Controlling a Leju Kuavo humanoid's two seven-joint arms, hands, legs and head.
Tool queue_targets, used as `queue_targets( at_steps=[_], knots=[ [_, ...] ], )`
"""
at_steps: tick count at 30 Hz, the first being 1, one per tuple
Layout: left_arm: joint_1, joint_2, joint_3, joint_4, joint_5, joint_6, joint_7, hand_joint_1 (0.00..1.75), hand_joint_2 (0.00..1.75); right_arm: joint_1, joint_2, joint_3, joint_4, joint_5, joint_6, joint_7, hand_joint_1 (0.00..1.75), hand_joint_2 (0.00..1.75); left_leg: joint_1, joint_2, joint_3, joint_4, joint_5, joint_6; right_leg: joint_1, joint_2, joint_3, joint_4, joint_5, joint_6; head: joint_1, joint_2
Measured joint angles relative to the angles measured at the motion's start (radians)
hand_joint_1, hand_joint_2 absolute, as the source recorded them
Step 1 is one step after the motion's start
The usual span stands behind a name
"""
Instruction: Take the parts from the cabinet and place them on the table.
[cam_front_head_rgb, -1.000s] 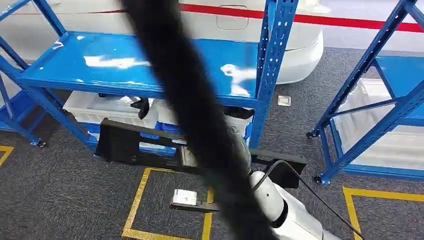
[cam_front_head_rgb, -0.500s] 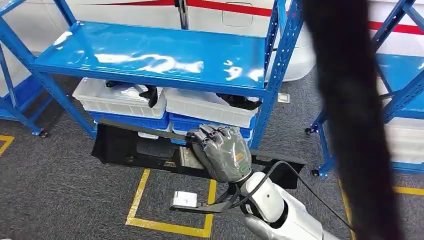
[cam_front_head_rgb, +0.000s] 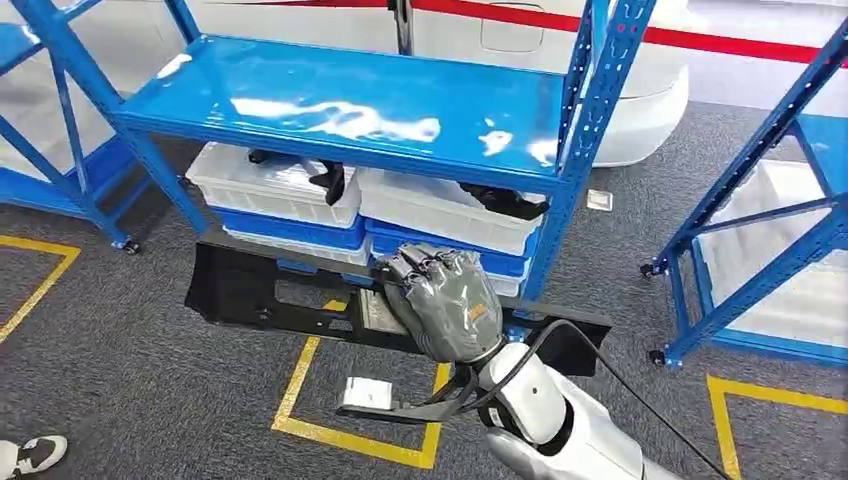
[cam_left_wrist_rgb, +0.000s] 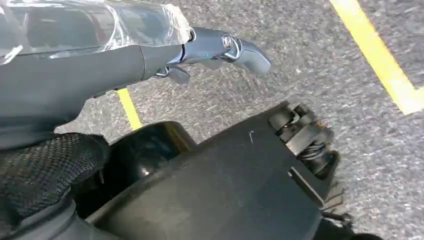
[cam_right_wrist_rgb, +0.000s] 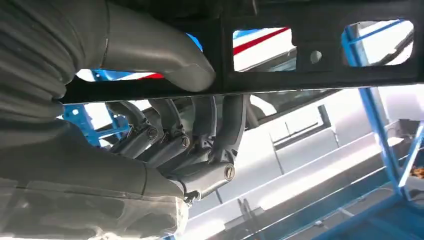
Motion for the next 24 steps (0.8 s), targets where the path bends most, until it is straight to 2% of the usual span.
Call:
queue_targets(
  at_steps=[1,2,3,4,5,6,7,8,9,10,11,12,13,14,15,16,17,18,19,21,22,23,24],
  knots=[
    [0.003,0.002,-0.001,0.0,-0.002,0.0,0.004,0.0,1.75,0.0,0.001,0.0,0.0,0.0,0.0,0.0,1.75,1.75,0.003,0.025,0.043,-0.1,0.038,-0.004,-0.002,-0.004,0.001,0.005,-0.004,0.007,0.0,0.0],
    [0.005,0.0,-0.001,0.0,-0.002,0.0,0.005,0.0,1.75,0.0,0.001,0.0,0.0,0.0,0.0,0.001,1.75,1.75,-0.013,0.047,0.061,-0.117,0.016,-0.002,0.005,-0.007,-0.004,0.005,-0.004,0.014,-0.004,0.0],
    [0.006,0.003,0.0,0.0,-0.003,0.0,0.004,0.0,1.75,0.0,0.002,-0.001,-0.002,0.0,0.0,0.001,1.75,1.75,-0.019,0.043,0.056,-0.127,0.024,0.021,0.006,-0.011,-0.009,0.007,-0.002,0.02,-0.005,0.001],
    [0.004,0.002,0.0,0.0,-0.005,0.0,0.005,0.0,1.75,0.001,0.002,-0.001,-0.002,0.0,0.0,0.001,1.75,1.75,-0.018,0.035,0.052,-0.132,0.02,0.026,0.01,-0.017,-0.01,0.011,-0.001,0.022,-0.005,0.0],
    [0.005,0.002,-0.001,0.0,-0.006,0.0,0.005,0.0,1.75,0.001,0.002,-0.002,-0.002,0.001,0.0,0.001,1.75,1.75,-0.018,0.026,0.051,-0.138,0.009,0.037,0.008,-0.026,-0.014,0.012,-0.002,0.026,-0.005,0.0],
    [0.004,0.003,-0.001,0.0,-0.006,0.0,0.005,0.0,1.75,0.001,0.003,-0.003,-0.003,0.0,0.0,0.001,1.75,1.75,-0.017,0.016,0.047,-0.14,0.01,0.048,0.007,-0.033,-0.015,0.014,-0.004,0.033,-0.005,0.0],
    [0.004,0.002,-0.001,0.0,-0.006,0.0,0.005,0.0,1.75,0.002,0.002,-0.004,-0.003,0.001,0.0,0.001,1.75,1.75,-0.011,0.008,0.05,-0.144,0.014,0.057,0.002,-0.02,-0.02,0.025,-0.021,0.039,-0.003,0.0],
    [0.003,0.002,-0.001,0.0,-0.006,0.0,0.005,0.0,1.75,0.001,0.003,-0.005,-0.004,0.001,0.0,0.001,1.75,1.75,-0.013,0.002,0.048,-0.144,0.016,0.064,0.003,0.01,-0.039,0.07,-0.052,0.038,-0.002,0.0],
    [0.003,0.002,-0.001,0.0,-0.006,0.0,0.005,0.0,1.75,0.002,0.003,-0.005,-0.005,0.001,0.0,0.001,1.75,1.75,-0.014,-0.003,0.047,-0.144,0.018,0.071,0.003,0.027,-0.079,0.154,-0.095,0.036,0.002,0.0],
    [0.003,0.001,-0.001,0.0,-0.006,0.0,0.005,0.0,1.75,0.004,0.003,-0.005,-0.005,0.0,0.0,0.001,1.75,1.75,-0.016,-0.011,0.046,-0.144,0.019,0.074,0.006,0.035,-0.124,0.25,-0.134,0.035,0.002,0.0],
    [0.003,0.0,-0.001,0.0,-0.006,0.0,0.005,0.0,1.75,0.007,0.002,-0.005,-0.005,0.0,0.0,0.001,1.75,1.75,-0.02,-0.02,0.046,-0.144,0.019,0.076,0.008,0.039,-0.169,0.339,-0.159,0.033,0.003,0.0],
    [0.003,0.0,-0.001,0.0,-0.006,0.0,0.005,0.0,1.75,0.009,0.001,-0.005,-0.005,0.0,0.0,0.001,1.75,1.75,-0.024,-0.03,0.046,-0.144,0.02,0.077,0.01,0.04,-0.198,0.386,-0.161,0.031,0.003,0.0],
    [0.003,0.0,-0.001,0.0,-0.006,0.0,0.005,0.0,1.75,0.01,0.001,-0.005,-0.005,0.0,0.0,0.001,1.75,1.75,-0.026,-0.04,0.047,-0.144,0.02,0.077,0.011,0.04,-0.2,0.376,-0.138,0.026,0.003,0.0],
    [0.003,0.0,-0.001,0.0,-0.007,0.0,0.006,0.0,1.75,0.01,0.001,-0.006,-0.005,0.0,0.0,0.001,1.75,1.75,-0.029,-0.052,0.049,-0.143,0.02,0.077,0.013,0.043,-0.178,0.318,-0.093,0.021,0.003,0.0],
    [0.002,0.0,-0.001,0.0,-0.009,0.0,0.007,0.0,1.75,0.01,0.001,-0.006,-0.005,0.0,0.0,0.001,1.75,1.75,-0.03,-0.064,0.052,-0.143,0.02,0.077,0.014,0.052,-0.138,0.224,-0.037,0.013,0.003,0.0],
    [0.001,0.0,-0.001,0.0,-0.012,-0.001,0.008,0.0,1.75,0.01,0.001,-0.006,-0.005,0.0,0.0,0.001,1.75,1.75,-0.031,-0.075,0.055,-0.142,0.019,0.077,0.015,0.073,-0.099,0.132,0.012,0.006,0.003,0.0],
    [0.0,-0.003,-0.001,0.0,-0.015,-0.001,0.008,0.0,1.75,0.009,0.001,-0.007,-0.005,0.0,0.0,0.001,1.75,1.75,-0.032,-0.083,0.05,-0.142,0.018,0.076,0.016,0.118,-0.078,0.07,0.029,-0.002,0.003,0.0],
    [-0.001,-0.003,-0.002,0.0,-0.017,-0.002,0.01,0.0,1.75,0.008,0.001,-0.009,-0.005,0.0,0.0,0.001,1.75,1.75,-0.036,-0.094,0.043,-0.138,0.018,0.072,0.014,0.117,-0.073,0.056,0.027,-0.002,0.004,0.0],
    [-0.002,-0.003,-0.002,0.0,-0.019,-0.002,0.01,0.0,1.75,0.009,0.001,-0.012,-0.005,0.0,0.0,0.001,1.75,1.75,-0.033,-0.101,0.033,-0.136,0.022,0.066,0.016,0.109,-0.074,0.047,0.019,-0.003,0.005,0.0],
    [0.0,-0.003,-0.002,0.0,-0.019,-0.001,0.01,0.0,1.75,0.008,0.003,-0.013,-0.005,0.0,0.0,0.001,1.75,1.75,-0.031,-0.118,0.022,-0.137,0.026,0.057,0.013,0.093,-0.078,0.045,0.021,-0.004,0.005,0.0],
    [0.0,0.0,-0.002,0.0,-0.019,0.0,0.011,0.0,1.75,0.008,0.006,-0.013,-0.005,0.0,0.0,0.001,1.75,1.75,-0.033,-0.101,0.018,-0.127,0.018,0.053,0.005,0.077,-0.076,0.04,0.025,-0.007,0.008,0.0],
    [-0.001,-0.002,-0.002,0.0,-0.02,0.0,0.011,0.0,1.75,0.009,0.006,-0.013,-0.005,0.0,0.0,0.001,1.75,1.75,-0.037,-0.054,0.006,-0.097,-0.004,0.042,0.005,0.07,-0.073,0.039,0.024,-0.008,0.005,0.0],
    [-0.003,-0.002,-0.001,0.0,-0.021,0.001,0.012,0.0,1.75,0.009,0.008,-0.014,-0.005,0.0,0.0,0.001,1.75,1.75,-0.032,-0.029,-0.028,-0.022,-0.045,0.032,0.006,0.057,-0.072,0.04,0.023,-0.011,0.002,0.0]
  ],
)
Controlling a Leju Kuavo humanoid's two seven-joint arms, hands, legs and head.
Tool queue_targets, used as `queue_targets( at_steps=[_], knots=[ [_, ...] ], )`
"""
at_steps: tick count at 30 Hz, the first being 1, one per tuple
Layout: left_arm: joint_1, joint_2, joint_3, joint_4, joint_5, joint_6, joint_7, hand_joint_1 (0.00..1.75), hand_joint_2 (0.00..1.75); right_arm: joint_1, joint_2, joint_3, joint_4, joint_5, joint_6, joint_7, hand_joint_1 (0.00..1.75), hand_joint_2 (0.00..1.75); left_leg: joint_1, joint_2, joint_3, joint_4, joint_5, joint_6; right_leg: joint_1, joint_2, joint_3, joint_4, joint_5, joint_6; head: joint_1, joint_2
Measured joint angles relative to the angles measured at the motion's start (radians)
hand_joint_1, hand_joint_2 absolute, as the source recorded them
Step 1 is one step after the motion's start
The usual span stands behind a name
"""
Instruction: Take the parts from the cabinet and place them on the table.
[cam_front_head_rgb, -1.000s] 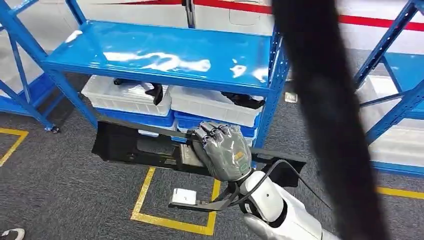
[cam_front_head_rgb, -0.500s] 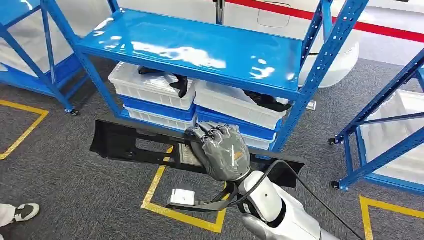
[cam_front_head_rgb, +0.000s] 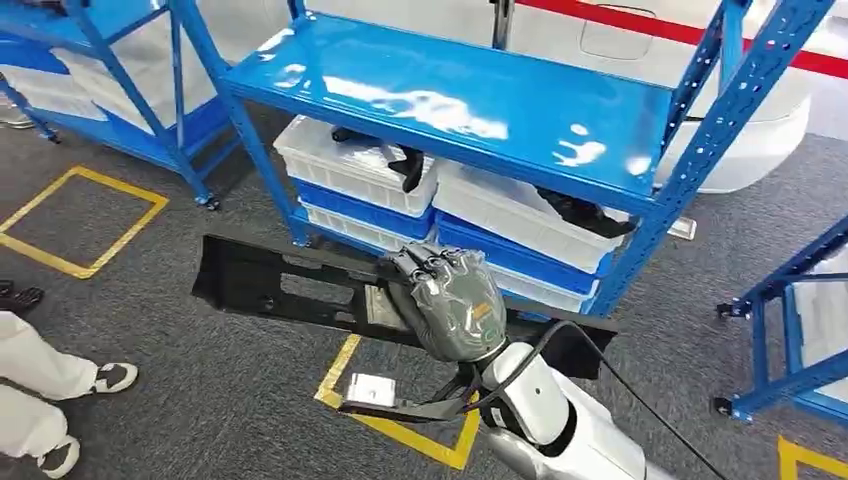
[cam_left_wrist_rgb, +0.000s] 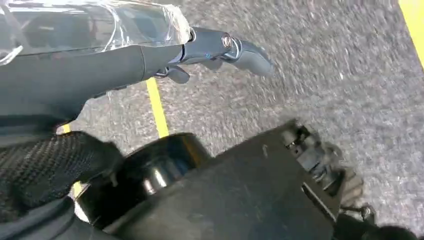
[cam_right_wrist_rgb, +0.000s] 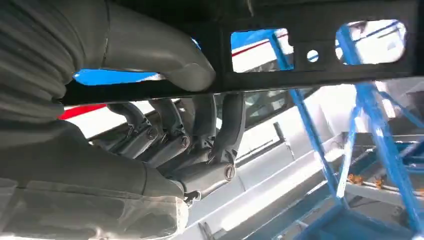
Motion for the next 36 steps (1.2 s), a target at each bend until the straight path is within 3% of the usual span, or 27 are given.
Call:
queue_targets(
  at_steps=[2,3,4,5,6,7,8,9,12,13,15,16,17,18,19,21,22,23,24,27,28,30,31,33,34,35,36],
  knots=[
    [-0.005,0.0,0.0,0.0,-0.002,-0.001,0.0,0.0,1.75,0.001,-0.002,-0.001,0.0,0.0,0.0,0.002,1.75,1.75,0.007,0.005,-0.075,0.169,-0.071,-0.011,0.002,-0.027,0.0,0.0,-0.001,-0.001,0.0,0.0],
    [-0.006,0.0,0.0,-0.002,-0.003,-0.002,0.0,0.0,1.75,0.003,-0.002,0.0,0.0,0.0,0.0,0.002,1.75,1.75,0.01,0.005,-0.093,0.219,-0.083,-0.013,0.002,-0.039,0.0,0.0,-0.001,-0.001,-0.001,0.0],
    [-0.007,0.0,0.0,-0.002,-0.005,-0.004,0.0,0.0,1.75,0.004,-0.002,0.0,0.0,0.0,0.0,0.003,1.75,1.75,0.011,0.005,-0.086,0.219,-0.073,-0.013,0.002,-0.049,0.001,0.0,-0.002,-0.001,0.0,0.0],
    [-0.005,0.0,0.0,-0.002,-0.008,-0.004,0.003,0.0,1.75,0.005,-0.002,0.0,0.0,0.0,0.0,0.007,1.75,1.75,0.011,0.008,-0.059,0.172,-0.046,-0.013,0.002,-0.058,0.001,0.0,-0.002,0.0,-0.001,0.0],
    [-0.004,0.0,-0.001,-0.002,-0.013,-0.005,0.007,0.0,1.75,0.005,-0.002,-0.001,0.0,-0.001,0.0,0.011,1.75,1.75,0.011,0.015,-0.012,0.086,-0.004,-0.01,0.003,-0.065,0.002,0.0,-0.002,0.0,-0.001,0.0],
    [0.0,0.001,-0.001,-0.002,-0.016,-0.005,0.011,0.0,1.75,0.005,-0.002,-0.001,0.0,-0.001,0.0,0.012,1.75,1.75,0.009,0.036,0.041,-0.019,0.039,-0.005,0.004,-0.071,0.004,0.0,-0.002,0.001,-0.001,0.0],
    [0.004,0.003,-0.002,-0.002,-0.019,-0.004,0.013,0.0,1.75,0.005,-0.002,-0.001,0.0,-0.001,0.0,0.012,1.75,1.75,0.001,0.086,0.076,-0.098,0.054,0.005,0.005,-0.077,0.004,-0.001,-0.002,0.001,-0.001,0.0],
    [0.005,0.005,-0.002,-0.002,-0.019,-0.004,0.013,0.0,1.75,0.007,-0.002,-0.002,-0.001,0.0,0.0,0.013,1.75,1.75,-0.011,0.089,0.082,-0.116,0.047,0.011,0.013,-0.084,0.0,0.003,-0.002,0.006,-0.001,0.0],
    [0.006,0.006,-0.003,-0.002,-0.02,-0.003,0.01,0.0,1.75,0.015,-0.002,-0.005,-0.002,0.002,0.0,0.014,1.75,1.75,-0.011,0.061,0.071,-0.119,0.048,0.028,0.013,-0.113,-0.002,0.0,0.002,0.017,0.0,0.0],
    [0.006,0.006,-0.003,-0.002,-0.02,-0.003,0.01,0.0,1.75,0.015,-0.002,-0.005,-0.003,0.003,0.0,0.014,1.75,1.75,-0.005,0.05,0.079,-0.129,0.058,0.039,0.018,-0.12,-0.004,0.003,-0.002,0.023,0.0,0.0],
    [0.005,0.002,-0.003,-0.002,-0.02,-0.003,0.01,0.0,1.75,0.015,-0.003,-0.008,-0.007,0.004,0.0,0.014,1.75,1.75,0.002,0.036,0.079,-0.131,0.066,0.048,0.009,-0.046,-0.029,0.079,-0.06,0.028,0.003,0.0],
    [0.004,0.002,-0.003,-0.002,-0.021,-0.003,0.01,0.0,1.75,0.018,-0.004,-0.008,-0.007,0.004,0.0,0.016,1.75,1.75,0.002,0.028,0.079,-0.131,0.066,0.049,0.009,-0.026,-0.065,0.166,-0.106,0.029,0.007,0.0],
    [0.004,0.001,-0.004,-0.002,-0.021,-0.004,0.01,0.0,1.75,0.023,-0.006,-0.008,-0.007,0.005,0.0,0.017,1.75,1.75,0.001,0.018,0.078,-0.13,0.066,0.05,0.009,-0.017,-0.106,0.257,-0.144,0.03,0.008,0.0],
    [0.005,0.0,-0.004,-0.002,-0.022,-0.004,0.01,0.0,1.75,0.027,-0.008,-0.008,-0.007,0.005,0.001,0.017,1.75,1.75,0.001,0.008,0.078,-0.13,0.067,0.05,0.009,-0.015,-0.136,0.323,-0.163,0.032,0.008,0.0],
    [0.004,-0.001,-0.004,-0.002,-0.023,-0.004,0.01,0.0,1.75,0.031,-0.009,-0.008,-0.007,0.005,0.002,0.017,1.75,1.75,0.001,-0.003,0.078,-0.129,0.067,0.05,0.009,-0.015,-0.144,0.338,-0.157,0.032,0.008,0.0],
    [0.003,-0.001,-0.006,-0.002,-0.028,-0.004,0.01,0.0,1.75,0.032,-0.01,-0.008,-0.008,0.005,0.003,0.017,1.75,1.75,0.004,-0.026,0.08,-0.125,0.066,0.048,0.007,-0.012,-0.092,0.228,-0.083,0.032,0.008,0.0],
    [0.002,-0.002,-0.007,-0.002,-0.032,-0.005,0.01,0.0,1.75,0.032,-0.01,-0.008,-0.008,0.006,0.003,0.017,1.75,1.75,0.008,-0.04,0.081,-0.119,0.062,0.044,0.003,-0.003,-0.042,0.123,-0.03,0.034,0.008,0.0],
    [0.002,-0.002,-0.008,-0.002,-0.033,-0.006,0.011,0.0,1.75,0.032,-0.011,-0.008,-0.009,0.005,0.003,0.017,1.75,1.75,0.009,-0.049,0.077,-0.111,0.057,0.036,-0.006,0.038,-0.003,0.033,-0.004,0.04,0.008,0.0],
    [-0.002,-0.001,-0.008,-0.002,-0.033,-0.006,0.011,0.0,1.75,0.033,-0.011,-0.008,-0.009,0.005,0.004,0.017,1.75,1.75,0.004,-0.06,0.062,-0.1,0.055,0.031,-0.011,0.082,0.004,0.02,-0.021,0.042,0.009,0.0],
    [-0.001,-0.002,-0.008,-0.002,-0.033,-0.006,0.011,0.0,1.75,0.038,-0.013,-0.009,-0.011,0.004,0.004,0.018,1.75,1.75,0.014,-0.087,0.045,-0.102,0.065,0.015,-0.001,0.052,-0.011,0.029,-0.017,0.026,0.008,0.0],
    [-0.002,0.0,-0.008,-0.002,-0.033,-0.006,0.011,0.0,1.75,0.037,-0.011,-0.009,-0.011,0.004,0.004,0.018,1.75,1.75,0.013,-0.098,0.042,-0.1,0.064,0.011,-0.008,0.037,-0.009,0.025,-0.014,0.02,0.008,0.0],
    [-0.003,-0.002,-0.008,-0.002,-0.033,-0.005,0.012,0.0,1.75,0.037,-0.01,-0.01,-0.014,0.003,0.003,0.018,1.75,1.75,0.009,-0.025,0.015,-0.039,0.026,0.0,-0.008,0.014,-0.002,0.024,-0.017,0.011,0.0,0.0],
    [-0.007,-0.002,-0.008,-0.002,-0.033,-0.003,0.01,0.0,1.75,0.036,-0.01,-0.01,-0.016,0.002,0.003,0.018,1.75,1.75,0.012,-0.003,-0.024,0.046,-0.012,-0.007,-0.006,0.0,-0.001,0.024,-0.019,0.006,0.0,0.0],
    [-0.013,-0.002,-0.008,-0.003,-0.033,-0.002,0.01,0.0,1.75,0.038,-0.013,-0.013,-0.016,-0.002,0.004,0.018,1.75,1.75,0.014,0.004,-0.097,0.209,-0.071,-0.013,-0.002,-0.029,0.0,0.024,-0.021,0.002,-0.001,0.0],
    [-0.013,-0.002,-0.008,-0.005,-0.033,-0.003,0.01,0.0,1.75,0.038,-0.013,-0.013,-0.016,-0.005,0.004,0.017,1.75,1.75,0.015,0.004,-0.106,0.239,-0.071,-0.012,-0.001,-0.041,0.002,0.024,-0.022,0.001,-0.001,0.0],
    [-0.013,-0.002,-0.008,-0.005,-0.035,-0.003,0.01,0.0,1.75,0.038,-0.013,-0.013,-0.016,-0.011,0.004,0.017,1.75,1.75,0.015,0.004,-0.088,0.215,-0.05,-0.011,0.001,-0.051,0.004,0.024,-0.023,0.0,-0.001,0.0],
    [-0.012,-0.002,-0.008,-0.005,-0.039,-0.003,0.011,0.0,1.75,0.038,-0.013,-0.014,-0.016,-0.013,0.004,0.016,1.75,1.75,0.014,0.008,-0.054,0.149,-0.016,-0.008,0.003,-0.059,0.006,0.024,-0.024,0.0,-0.001,0.0]
  ],
)
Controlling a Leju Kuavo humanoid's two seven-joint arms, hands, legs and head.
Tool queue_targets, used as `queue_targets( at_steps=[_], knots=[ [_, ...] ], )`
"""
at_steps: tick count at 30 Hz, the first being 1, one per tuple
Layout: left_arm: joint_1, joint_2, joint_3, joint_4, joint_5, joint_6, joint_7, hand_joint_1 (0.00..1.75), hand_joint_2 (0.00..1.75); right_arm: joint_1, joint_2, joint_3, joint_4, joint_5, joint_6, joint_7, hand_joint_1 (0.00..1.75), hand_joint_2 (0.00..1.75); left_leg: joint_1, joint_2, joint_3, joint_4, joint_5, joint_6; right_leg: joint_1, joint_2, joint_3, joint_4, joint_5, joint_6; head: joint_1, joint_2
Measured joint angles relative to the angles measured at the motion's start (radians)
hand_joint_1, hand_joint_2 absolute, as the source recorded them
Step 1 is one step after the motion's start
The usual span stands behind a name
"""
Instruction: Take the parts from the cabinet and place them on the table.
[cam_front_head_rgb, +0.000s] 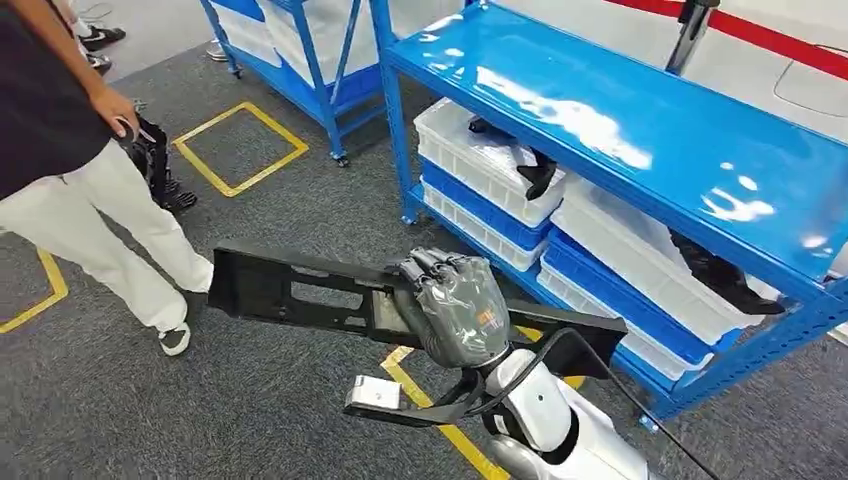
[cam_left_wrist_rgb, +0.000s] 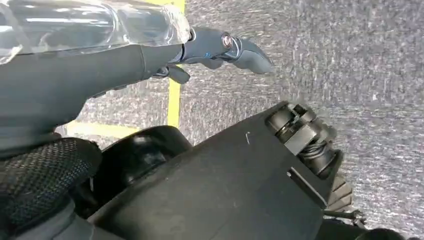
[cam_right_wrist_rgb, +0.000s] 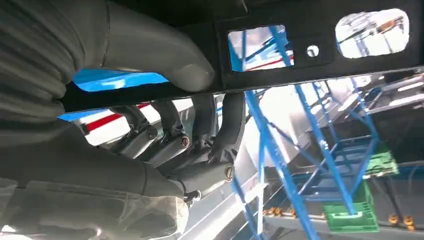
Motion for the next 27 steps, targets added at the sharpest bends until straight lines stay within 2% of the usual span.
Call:
queue_targets(
  at_steps=[1,2,3,4,7,8,9,10,11,12,13,14,15,16,17,18,19,22,23,24,25,26,27],
  knots=[
    [0.002,0.0,0.0,0.0,-0.001,-0.001,0.004,0.0,1.75,0.0,0.0,-0.001,0.0,-0.002,0.0,0.0,1.75,1.75,-0.002,0.012,0.048,-0.092,0.043,0.007,0.002,-0.007,0.003,0.0,-0.001,0.0,0.0,0.0],
    [0.007,0.002,0.0,0.0,-0.001,-0.001,0.005,0.0,1.75,0.0,0.0,-0.001,-0.003,-0.004,0.0,0.0,1.75,1.75,-0.007,0.042,0.096,-0.194,0.085,0.017,0.002,-0.013,0.005,0.0,-0.002,0.001,0.0,0.0],
    [0.011,0.005,0.0,0.0,-0.001,0.0,0.006,0.0,1.75,0.0,0.0,-0.001,-0.005,-0.006,0.0,0.0,1.75,1.75,-0.023,0.096,0.114,-0.232,0.067,0.029,0.005,-0.019,0.004,-0.003,-0.001,0.003,0.001,0.0],
    [0.01,0.007,0.0,0.0,-0.001,0.0,0.005,0.0,1.75,0.0,-0.001,-0.002,-0.007,-0.006,0.0,0.0,1.75,1.75,-0.031,0.09,0.116,-0.25,0.07,0.035,0.007,-0.024,-0.002,-0.002,0.0,0.007,-0.001,0.0],
    [0.011,0.009,0.0,0.0,-0.001,0.0,0.005,0.0,1.75,0.001,-0.001,-0.003,-0.008,-0.006,0.0,0.0,1.75,1.75,-0.032,0.058,0.109,-0.259,0.073,0.047,0.008,-0.058,-0.002,-0.007,0.005,0.018,0.0,0.0],
    [0.011,0.008,0.0,0.0,-0.001,0.0,0.005,0.0,1.75,0.001,-0.001,-0.006,-0.009,-0.006,0.0,0.0,1.75,1.75,-0.018,0.048,0.119,-0.272,0.084,0.052,0.007,-0.046,-0.004,0.0,-0.007,0.026,0.001,0.0],
    [0.011,0.006,0.0,0.0,-0.001,0.001,0.004,0.0,1.75,0.001,-0.002,-0.006,-0.01,-0.007,0.0,0.0,1.75,1.75,-0.019,0.037,0.12,-0.275,0.087,0.055,0.005,-0.005,-0.013,0.031,-0.03,0.027,0.0,0.0],
    [0.01,0.006,0.0,0.0,-0.001,0.001,0.004,0.0,1.75,0.0,-0.002,-0.008,-0.012,-0.007,0.001,0.0,1.75,1.75,-0.017,0.03,0.119,-0.275,0.089,0.059,0.005,0.024,-0.042,0.098,-0.067,0.027,0.003,0.0],
    [0.01,0.005,0.0,0.0,-0.001,0.001,0.004,0.0,1.75,0.002,-0.004,-0.008,-0.012,-0.008,0.003,0.0,1.75,1.75,-0.017,0.02,0.119,-0.275,0.089,0.06,0.005,0.04,-0.086,0.194,-0.111,0.028,0.005,0.0],
    [0.011,0.004,0.0,0.0,-0.001,0.001,0.004,0.0,1.75,0.004,-0.006,-0.008,-0.012,-0.008,0.003,0.001,1.75,1.75,-0.017,0.009,0.118,-0.274,0.089,0.061,0.005,0.044,-0.126,0.275,-0.141,0.031,0.006,0.0],
    [0.011,0.003,0.0,0.0,-0.001,0.001,0.004,0.0,1.75,0.007,-0.007,-0.008,-0.012,-0.008,0.004,0.001,1.75,1.75,-0.016,-0.003,0.118,-0.274,0.09,0.061,0.005,0.045,-0.153,0.325,-0.149,0.032,0.006,0.0],
    [0.011,0.003,0.0,0.0,-0.001,0.001,0.004,0.0,1.75,0.009,-0.007,-0.008,-0.012,-0.008,0.004,0.0,1.75,1.75,-0.015,-0.014,0.118,-0.274,0.09,0.061,0.004,0.045,-0.155,0.323,-0.136,0.034,0.006,0.0],
    [0.011,0.003,0.0,0.0,-0.001,0.001,0.004,0.0,1.75,0.009,-0.007,-0.008,-0.012,-0.008,0.004,0.0,1.75,1.75,-0.012,-0.027,0.12,-0.273,0.09,0.059,0.002,0.046,-0.131,0.268,-0.096,0.036,0.006,0.0],
    [0.011,0.002,0.0,0.0,-0.001,0.001,0.004,0.0,1.75,0.009,-0.007,-0.008,-0.013,-0.008,0.004,0.0,1.75,1.75,-0.008,-0.041,0.121,-0.269,0.089,0.056,-0.002,0.05,-0.085,0.172,-0.043,0.04,0.006,0.0],
    [0.01,0.001,0.0,0.0,-0.001,0.001,0.004,0.0,1.75,0.009,-0.007,-0.009,-0.013,-0.008,0.004,0.0,1.75,1.75,-0.004,-0.052,0.12,-0.263,0.085,0.05,-0.008,0.066,-0.043,0.085,-0.001,0.046,0.006,0.0],
    [0.01,0.002,0.0,0.0,-0.001,0.001,0.004,0.0,1.75,0.009,-0.007,-0.009,-0.013,-0.008,0.004,0.0,1.75,1.75,-0.004,-0.063,0.112,-0.253,0.079,0.041,-0.021,0.122,-0.012,0.018,0.008,0.054,0.008,0.0],
    [0.007,0.002,0.0,0.0,-0.002,0.001,0.004,0.0,1.75,0.009,-0.006,-0.009,-0.014,-0.008,0.005,0.0,1.75,1.75,-0.006,-0.074,0.101,-0.239,0.076,0.036,-0.019,0.128,-0.01,0.008,0.001,0.045,0.008,0.0],
    [0.009,0.002,0.0,0.0,-0.001,0.002,0.003,0.0,1.75,0.01,-0.008,-0.01,-0.014,-0.005,0.006,0.001,1.75,1.75,0.001,-0.1,0.09,-0.246,0.085,0.021,-0.008,0.096,-0.015,0.012,0.003,0.024,0.008,0.0],
    [0.009,0.002,0.0,0.0,-0.002,0.002,0.003,0.0,1.75,0.009,-0.006,-0.01,-0.014,-0.002,0.006,0.001,1.75,1.75,0.003,-0.099,0.086,-0.241,0.078,0.019,-0.016,0.081,-0.012,0.008,0.005,0.018,0.009,0.0],
    [0.009,0.002,0.0,0.0,-0.002,0.002,0.003,0.0,1.75,0.008,-0.005,-0.01,-0.014,0.0,0.006,0.001,1.75,1.75,-0.004,-0.041,0.074,-0.21,0.062,0.013,-0.014,0.073,-0.009,0.007,0.003,0.013,0.007,0.0],
    [0.007,0.002,0.0,0.0,-0.003,0.002,0.002,0.0,1.75,0.008,-0.005,-0.01,-0.016,0.0,0.006,0.001,1.75,1.75,-0.003,-0.012,0.046,-0.145,0.029,0.007,-0.012,0.061,-0.007,0.007,0.001,0.008,0.002,0.0],
    [0.004,0.003,0.001,0.0,-0.005,0.002,0.0,0.0,1.75,0.008,-0.005,-0.01,-0.017,0.001,0.006,0.001,1.75,1.75,-0.002,-0.003,0.008,-0.063,-0.006,0.003,-0.01,0.048,-0.005,0.007,-0.001,0.005,0.002,0.0],
    [0.001,0.002,0.001,0.0,-0.005,0.002,-0.001,0.0,1.75,0.008,-0.006,-0.01,-0.017,0.001,0.006,0.001,1.75,1.75,-0.001,-0.002,-0.028,0.019,-0.037,0.001,-0.008,0.034,-0.004,0.007,-0.003,0.002,0.002,0.0]
  ],
)
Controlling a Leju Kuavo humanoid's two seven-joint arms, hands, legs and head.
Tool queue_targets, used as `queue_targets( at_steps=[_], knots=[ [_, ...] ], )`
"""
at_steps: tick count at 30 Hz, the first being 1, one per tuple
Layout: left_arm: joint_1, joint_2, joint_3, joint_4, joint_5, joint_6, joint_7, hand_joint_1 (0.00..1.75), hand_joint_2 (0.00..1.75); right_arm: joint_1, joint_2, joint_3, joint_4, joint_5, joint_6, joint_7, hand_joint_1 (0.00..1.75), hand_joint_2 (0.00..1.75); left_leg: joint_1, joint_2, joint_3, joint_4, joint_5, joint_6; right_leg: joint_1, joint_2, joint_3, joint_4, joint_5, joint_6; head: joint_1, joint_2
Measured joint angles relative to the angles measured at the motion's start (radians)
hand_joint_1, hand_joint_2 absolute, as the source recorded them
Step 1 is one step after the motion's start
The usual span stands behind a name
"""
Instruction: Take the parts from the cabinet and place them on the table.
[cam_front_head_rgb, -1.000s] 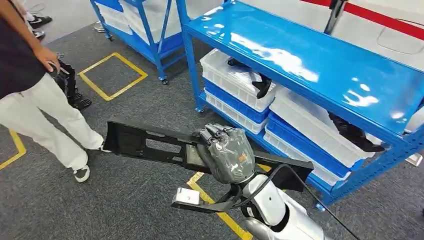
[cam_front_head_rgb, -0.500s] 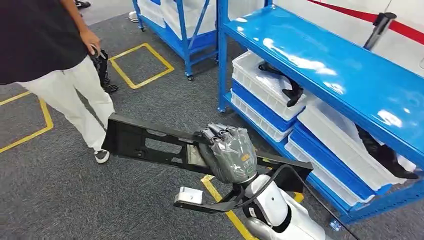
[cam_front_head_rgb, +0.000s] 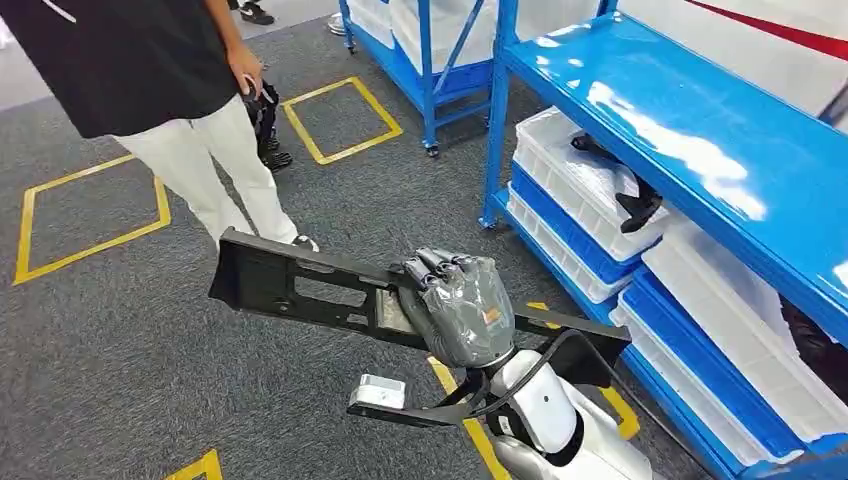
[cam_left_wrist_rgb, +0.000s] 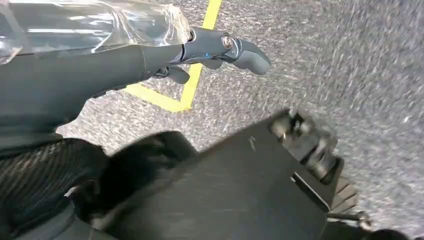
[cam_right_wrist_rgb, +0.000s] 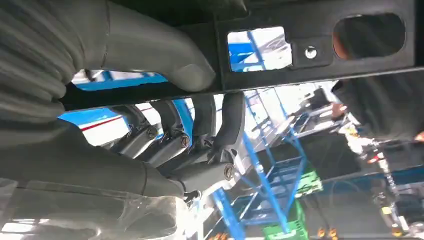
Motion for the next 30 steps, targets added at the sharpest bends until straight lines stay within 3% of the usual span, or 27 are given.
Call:
queue_targets(
  at_steps=[1,2,3,5,6,7,8,10,11,12,13,14,15,16,17,18,20,21,22,25,26,28,29,30],
  knots=[
    [-0.002,0.0,0.0,-0.001,0.0,0.0,0.0,0.0,1.75,0.001,0.0,0.0,0.0,0.001,0.0,0.0,1.75,1.75,0.001,0.0,-0.026,0.065,-0.018,0.0,0.001,-0.014,0.002,0.0,-0.002,-0.001,-0.001,0.0],
    [-0.002,0.0,0.001,-0.002,-0.001,0.0,0.0,0.0,1.75,0.001,0.0,0.0,0.0,0.002,0.001,0.0,1.75,1.75,0.001,0.0,-0.026,0.074,-0.012,0.001,0.002,-0.024,0.005,0.0,-0.005,-0.002,-0.001,0.0],
    [-0.001,0.0,0.001,-0.002,-0.002,-0.001,0.0,0.0,1.75,0.001,0.0,0.0,0.0,0.003,0.001,0.0,1.75,1.75,0.001,0.001,-0.001,0.031,0.015,0.003,0.004,-0.034,0.01,0.0,-0.008,-0.001,-0.001,0.0],
    [0.002,0.0,0.0,-0.002,-0.008,-0.002,0.007,0.0,1.75,0.0,0.001,0.0,0.0,0.003,0.002,0.0,1.75,1.75,-0.002,0.027,0.089,-0.151,0.107,0.015,0.005,-0.052,0.02,0.0,-0.014,0.001,-0.001,0.0],
    [0.008,0.002,0.0,-0.002,-0.01,-0.002,0.008,0.0,1.75,0.0,0.001,0.0,0.0,0.003,0.002,0.0,1.75,1.75,-0.011,0.07,0.119,-0.226,0.123,0.022,0.006,-0.059,0.023,-0.001,-0.016,0.003,-0.001,0.0],
    [0.009,0.004,0.001,-0.002,-0.01,-0.002,0.009,0.0,1.75,0.0,0.001,0.0,-0.001,0.003,0.003,0.0,1.75,1.75,-0.029,0.099,0.125,-0.236,0.113,0.029,0.011,-0.066,0.022,-0.004,-0.016,0.007,-0.001,0.0],
    [0.008,0.005,0.001,-0.002,-0.011,-0.002,0.009,0.0,1.75,0.0,0.0,-0.002,-0.001,0.004,0.004,0.0,1.75,1.75,-0.031,0.09,0.135,-0.258,0.108,0.039,0.012,-0.074,0.016,-0.005,-0.014,0.01,-0.002,0.0],
    [0.008,0.007,0.001,-0.002,-0.013,-0.003,0.009,0.0,1.75,0.0,0.0,-0.002,-0.001,0.004,0.005,0.0,1.75,1.75,-0.033,0.065,0.125,-0.263,0.108,0.043,0.012,-0.1,0.015,-0.01,-0.012,0.018,-0.001,0.0],
    [0.008,0.007,0.0,-0.002,-0.014,-0.003,0.009,0.0,1.75,-0.002,0.001,-0.002,-0.003,0.004,0.005,0.0,1.75,1.75,-0.026,0.051,0.131,-0.276,0.113,0.051,0.012,-0.106,0.02,-0.009,-0.018,0.026,-0.001,0.0],
    [0.009,0.004,0.0,-0.002,-0.014,-0.003,0.009,0.0,1.75,-0.002,0.0,-0.004,-0.003,0.004,0.005,0.001,1.75,1.75,-0.021,0.042,0.139,-0.282,0.118,0.052,0.008,-0.06,0.018,0.008,-0.03,0.029,-0.001,0.0],
    [0.008,0.005,0.0,-0.002,-0.014,-0.004,0.009,0.0,1.75,-0.002,0.0,-0.004,-0.005,0.004,0.005,0.001,1.75,1.75,-0.018,0.033,0.141,-0.283,0.119,0.056,0.008,-0.02,-0.005,0.053,-0.056,0.028,0.0,0.0],
    [0.007,0.005,0.0,-0.002,-0.015,-0.005,0.01,0.0,1.75,-0.003,-0.001,-0.005,-0.006,0.004,0.005,0.001,1.75,1.75,-0.017,0.023,0.142,-0.283,0.119,0.058,0.008,0.001,-0.05,0.141,-0.098,0.028,0.003,0.0],
    [0.008,0.004,0.0,-0.002,-0.014,-0.005,0.01,0.0,1.75,-0.001,-0.002,-0.005,-0.006,0.003,0.005,0.001,1.75,1.75,-0.017,0.01,0.143,-0.283,0.118,0.06,0.01,0.008,-0.099,0.233,-0.132,0.03,0.004,0.0],
    [0.008,0.003,0.0,-0.002,-0.014,-0.005,0.01,0.0,1.75,0.001,-0.003,-0.005,-0.006,0.002,0.005,0.002,1.75,1.75,-0.017,-0.002,0.143,-0.283,0.118,0.061,0.01,0.01,-0.14,0.304,-0.149,0.031,0.004,0.0],
    [0.008,0.003,0.0,-0.002,-0.015,-0.005,0.01,0.0,1.75,0.002,-0.004,-0.005,-0.006,0.002,0.005,0.002,1.75,1.75,-0.017,-0.015,0.144,-0.282,0.118,0.061,0.01,0.01,-0.16,0.327,-0.142,0.032,0.004,0.0],
    [0.008,0.002,0.0,-0.002,-0.015,-0.005,0.01,0.0,1.75,0.002,-0.004,-0.005,-0.006,0.002,0.005,0.002,1.75,1.75,-0.016,-0.028,0.146,-0.282,0.117,0.06,0.009,0.011,-0.155,0.303,-0.112,0.033,0.004,0.0],
    [0.008,0.001,0.0,-0.002,-0.018,-0.006,0.01,0.0,1.75,0.002,-0.005,-0.005,-0.006,0.002,0.005,0.002,1.75,1.75,-0.009,-0.059,0.152,-0.279,0.113,0.054,0.005,0.022,-0.084,0.134,-0.008,0.035,0.005,0.0],
    [0.008,0.001,0.0,-0.002,-0.019,-0.007,0.011,0.0,1.75,0.002,-0.005,-0.005,-0.006,0.002,0.005,0.002,1.75,1.75,-0.007,-0.071,0.154,-0.274,0.108,0.048,-0.001,0.055,-0.045,0.045,0.036,0.039,0.006,0.0],
    [0.006,0.001,0.0,-0.002,-0.02,-0.007,0.011,0.0,1.75,0.002,-0.006,-0.005,-0.006,0.002,0.005,0.002,1.75,1.75,-0.011,-0.082,0.145,-0.265,0.102,0.04,-0.009,0.109,-0.029,0.009,0.026,0.041,0.008,0.0],
    [0.007,0.0,-0.001,-0.002,-0.021,-0.006,0.013,0.0,1.75,0.001,-0.006,-0.006,-0.008,0.0,0.007,0.002,1.75,1.75,-0.001,-0.113,0.13,-0.267,0.106,0.028,0.001,0.082,-0.033,0.005,0.024,0.024,0.009,0.0],
    [0.007,0.001,-0.001,-0.002,-0.021,-0.006,0.013,0.0,1.75,-0.001,-0.005,-0.006,-0.008,0.0,0.007,0.002,1.75,1.75,0.0,-0.123,0.127,-0.266,0.105,0.023,-0.004,0.068,-0.03,0.001,0.026,0.016,0.008,0.0],
    [0.007,0.001,-0.001,-0.002,-0.02,-0.003,0.012,0.0,1.75,-0.001,-0.002,-0.006,-0.009,0.0,0.007,0.002,1.75,1.75,-0.008,-0.024,0.105,-0.209,0.074,0.013,-0.005,0.044,-0.022,-0.002,0.022,0.004,0.001,0.0],
    [0.004,0.002,0.0,-0.002,-0.019,-0.003,0.009,0.0,1.75,-0.001,-0.002,-0.007,-0.01,0.001,0.007,0.002,1.75,1.75,-0.005,-0.006,0.073,-0.139,0.042,0.008,-0.002,0.031,-0.018,-0.001,0.019,0.0,0.001,0.0],
    [0.001,0.002,0.0,-0.002,-0.018,-0.003,0.005,0.0,1.75,-0.001,-0.003,-0.007,-0.01,0.001,0.007,0.002,1.75,1.75,-0.003,-0.001,0.028,-0.044,0.003,0.003,0.0,0.014,-0.015,-0.001,0.016,-0.003,0.0,0.0]
  ],
)
